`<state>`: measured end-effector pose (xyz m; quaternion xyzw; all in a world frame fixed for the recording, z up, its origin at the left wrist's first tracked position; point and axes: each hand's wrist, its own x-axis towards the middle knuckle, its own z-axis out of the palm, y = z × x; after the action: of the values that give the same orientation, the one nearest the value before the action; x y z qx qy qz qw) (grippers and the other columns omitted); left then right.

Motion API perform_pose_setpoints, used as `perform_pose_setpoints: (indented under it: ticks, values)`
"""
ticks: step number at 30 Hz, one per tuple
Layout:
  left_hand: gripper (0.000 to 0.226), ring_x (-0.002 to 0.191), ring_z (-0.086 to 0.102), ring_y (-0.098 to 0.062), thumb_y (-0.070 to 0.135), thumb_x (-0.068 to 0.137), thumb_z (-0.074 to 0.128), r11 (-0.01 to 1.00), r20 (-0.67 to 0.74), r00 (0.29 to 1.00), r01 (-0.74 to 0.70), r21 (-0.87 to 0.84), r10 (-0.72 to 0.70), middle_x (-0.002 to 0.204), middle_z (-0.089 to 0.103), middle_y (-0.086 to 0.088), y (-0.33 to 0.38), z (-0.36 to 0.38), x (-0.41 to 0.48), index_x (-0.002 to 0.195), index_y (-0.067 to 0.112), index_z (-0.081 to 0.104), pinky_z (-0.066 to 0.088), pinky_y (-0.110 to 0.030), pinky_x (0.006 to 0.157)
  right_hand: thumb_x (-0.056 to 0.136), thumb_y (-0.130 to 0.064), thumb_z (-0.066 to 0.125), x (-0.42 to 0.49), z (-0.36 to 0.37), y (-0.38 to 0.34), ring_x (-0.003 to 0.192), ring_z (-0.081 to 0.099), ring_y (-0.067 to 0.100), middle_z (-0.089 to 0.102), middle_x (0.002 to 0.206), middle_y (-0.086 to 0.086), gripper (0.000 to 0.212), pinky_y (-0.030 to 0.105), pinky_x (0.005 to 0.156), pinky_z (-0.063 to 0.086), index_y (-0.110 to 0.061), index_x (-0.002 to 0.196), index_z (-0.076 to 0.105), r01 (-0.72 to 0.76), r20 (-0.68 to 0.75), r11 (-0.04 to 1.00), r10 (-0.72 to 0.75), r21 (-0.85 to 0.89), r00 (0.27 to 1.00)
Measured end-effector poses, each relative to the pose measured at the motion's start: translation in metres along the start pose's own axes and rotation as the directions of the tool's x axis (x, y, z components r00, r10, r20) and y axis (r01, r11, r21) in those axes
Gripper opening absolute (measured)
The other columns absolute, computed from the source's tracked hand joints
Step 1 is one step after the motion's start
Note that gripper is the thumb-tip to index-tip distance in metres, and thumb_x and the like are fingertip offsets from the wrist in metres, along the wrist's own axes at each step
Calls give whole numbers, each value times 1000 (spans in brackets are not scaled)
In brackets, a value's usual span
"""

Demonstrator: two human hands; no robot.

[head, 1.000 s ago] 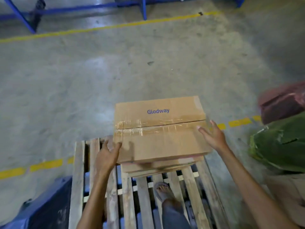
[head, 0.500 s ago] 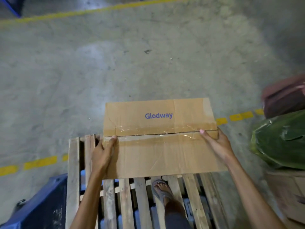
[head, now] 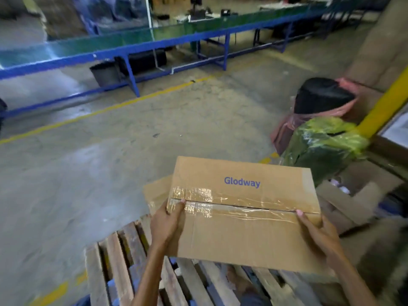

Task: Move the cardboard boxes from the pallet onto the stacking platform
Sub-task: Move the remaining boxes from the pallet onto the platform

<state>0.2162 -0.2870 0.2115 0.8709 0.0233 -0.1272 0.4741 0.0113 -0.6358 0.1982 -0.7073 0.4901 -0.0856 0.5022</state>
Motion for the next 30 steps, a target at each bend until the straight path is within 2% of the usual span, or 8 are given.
perform_pose_setpoints:
  ticks: [3,7,11,14,17,20,25,30]
  values:
    - [43,107,68,-31,60,92,61,995,119,988,-99,15,96,111,76,-5,23,20,-67,119,28,71,45,-34,81,83,-61,69,-80,-74,44,117,56,35,61,135,15,71,46,101,43,-20,138,56,-34,-154,998,41,52,987]
    - [68,114,65,-39,73,84,57,983,303,941,-173,57,148,121,73,-17,50,77,-141,124,19,71,50,-44,98,82,-63,69,-164,-165,107,125,55,36,61,136,11,71,38,94,40,-22,139,56,-109,-331,984,151,142,931]
    - [76,123,58,-45,69,87,61,961,478,862,-254,112,172,131,64,-27,70,149,-215,132,8,64,44,-48,102,83,-64,69,-237,-245,176,110,56,27,63,125,5,68,35,89,40,-21,134,57,-191,-438,958,270,216,857]
    - [82,112,67,-39,80,71,57,932,594,767,-354,75,243,116,74,-17,71,223,-273,117,13,72,52,-48,96,80,-65,72,-291,-307,234,105,60,25,68,121,5,64,34,87,45,-20,125,61,-246,-542,929,362,277,758]
    - [64,96,72,-34,74,78,63,916,693,677,-397,61,248,93,77,-9,81,275,-347,96,14,76,56,-44,86,84,-59,72,-338,-360,284,108,58,24,65,118,5,55,32,87,43,-22,122,59,-300,-575,894,445,334,687]
    - [48,89,71,-37,60,92,60,855,803,541,-513,79,251,69,66,-6,98,324,-430,66,20,64,47,-36,71,61,-83,72,-378,-422,349,106,66,25,71,114,3,85,38,89,53,-21,119,66,-359,-616,855,518,374,594]
    - [55,92,70,-33,68,92,53,763,894,394,-639,97,216,77,70,0,108,416,-537,68,21,67,50,-34,80,81,-57,76,-416,-528,430,97,62,24,68,113,4,56,35,87,50,-17,118,67,-443,-567,797,603,410,561]
    - [57,108,65,-35,66,97,43,667,922,340,-732,137,184,90,58,-9,118,517,-657,67,19,54,39,-33,77,74,-70,74,-411,-662,548,115,64,31,68,127,9,78,46,102,51,-15,128,64,-539,-540,754,650,374,535]
